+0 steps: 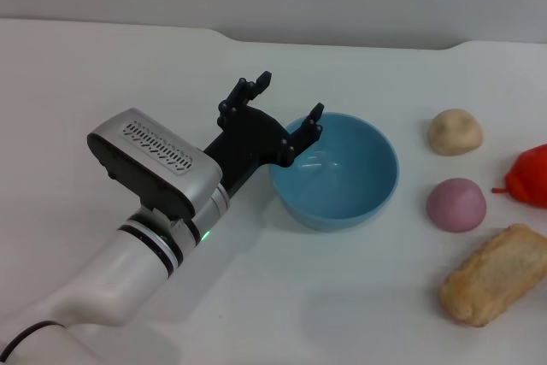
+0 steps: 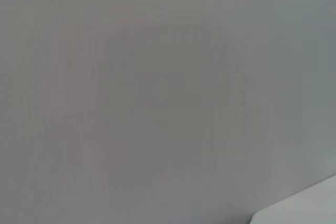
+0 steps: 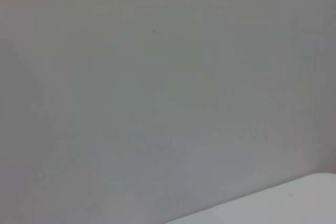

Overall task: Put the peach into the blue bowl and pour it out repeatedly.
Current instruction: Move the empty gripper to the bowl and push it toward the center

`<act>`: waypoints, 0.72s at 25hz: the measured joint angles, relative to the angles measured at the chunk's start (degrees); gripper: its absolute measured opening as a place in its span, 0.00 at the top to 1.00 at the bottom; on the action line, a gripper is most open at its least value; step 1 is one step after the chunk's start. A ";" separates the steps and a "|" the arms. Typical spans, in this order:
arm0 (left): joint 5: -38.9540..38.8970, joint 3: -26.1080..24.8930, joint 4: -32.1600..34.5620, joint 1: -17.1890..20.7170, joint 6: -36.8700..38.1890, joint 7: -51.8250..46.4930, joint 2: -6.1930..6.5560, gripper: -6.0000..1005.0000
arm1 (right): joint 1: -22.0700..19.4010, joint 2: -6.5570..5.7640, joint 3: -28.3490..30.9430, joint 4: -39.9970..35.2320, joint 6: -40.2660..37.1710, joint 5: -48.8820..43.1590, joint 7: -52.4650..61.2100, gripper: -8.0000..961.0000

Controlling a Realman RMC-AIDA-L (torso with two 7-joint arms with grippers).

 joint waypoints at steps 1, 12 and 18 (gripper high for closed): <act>0.00 0.00 -0.01 0.00 0.00 0.00 0.00 0.20 | 0.00 0.00 0.00 0.02 -0.03 0.00 0.00 0.18; 0.00 0.00 0.27 -0.24 0.01 0.00 0.00 0.20 | -0.05 0.00 0.00 0.03 -0.22 0.00 0.00 0.18; -0.12 -2.03 6.49 0.22 4.47 -0.03 0.82 0.20 | -0.21 0.00 0.00 0.15 -0.23 0.00 0.00 0.18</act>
